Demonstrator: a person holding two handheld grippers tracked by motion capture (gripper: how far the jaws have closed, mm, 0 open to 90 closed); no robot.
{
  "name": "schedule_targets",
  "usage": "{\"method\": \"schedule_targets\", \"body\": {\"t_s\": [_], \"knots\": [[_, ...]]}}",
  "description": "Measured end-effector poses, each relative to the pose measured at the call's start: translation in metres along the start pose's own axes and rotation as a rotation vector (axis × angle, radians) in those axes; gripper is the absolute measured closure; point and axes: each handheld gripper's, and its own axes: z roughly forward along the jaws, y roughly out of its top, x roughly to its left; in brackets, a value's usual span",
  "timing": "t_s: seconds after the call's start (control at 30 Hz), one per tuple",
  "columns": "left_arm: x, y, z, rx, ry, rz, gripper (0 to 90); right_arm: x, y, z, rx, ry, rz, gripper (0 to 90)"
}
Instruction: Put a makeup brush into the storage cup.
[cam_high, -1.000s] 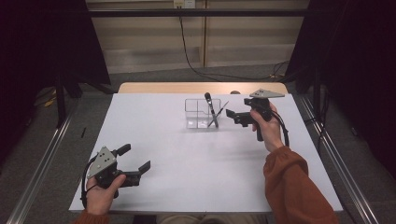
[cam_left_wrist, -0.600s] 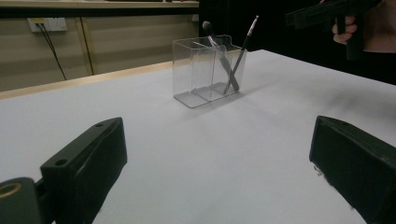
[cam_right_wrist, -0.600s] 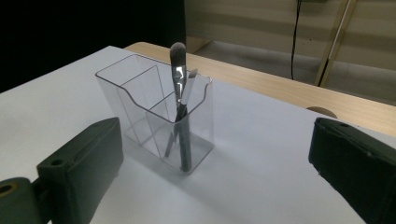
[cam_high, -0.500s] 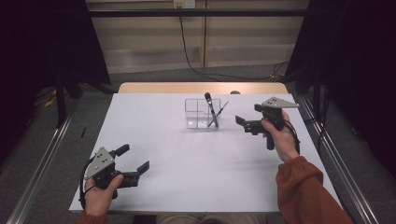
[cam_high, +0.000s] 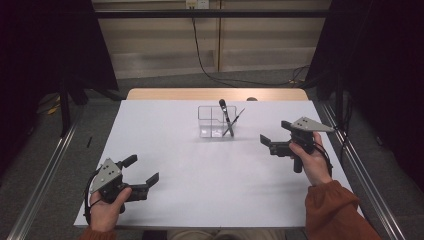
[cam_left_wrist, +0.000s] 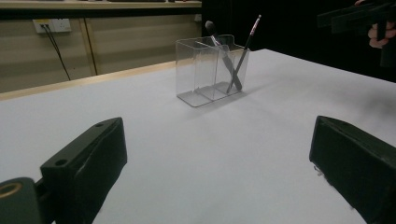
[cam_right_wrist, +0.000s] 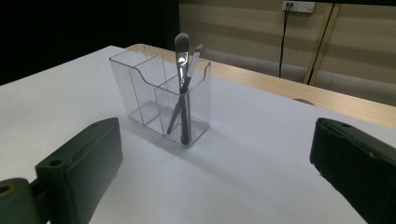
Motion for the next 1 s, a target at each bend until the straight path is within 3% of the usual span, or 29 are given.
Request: {"method": "schedule_targets", "body": {"t_s": [0.3,0.57,1.0], "knots": [[-0.001,0.0,0.001,-0.012,0.002,-0.003,4.0,0.006,-0.012,-0.023,-0.02,-0.015,-0.012,1.9],[-0.001,0.0,0.0,-0.013,0.002,-0.004,4.0,0.005,-0.024,-0.039,-0.048,-0.034,0.032,2.0],[-0.002,0.0,-0.001,-0.013,-0.001,-0.002,3.8,0.008,-0.043,-0.063,-0.077,-0.065,0.051,2.0]]}}
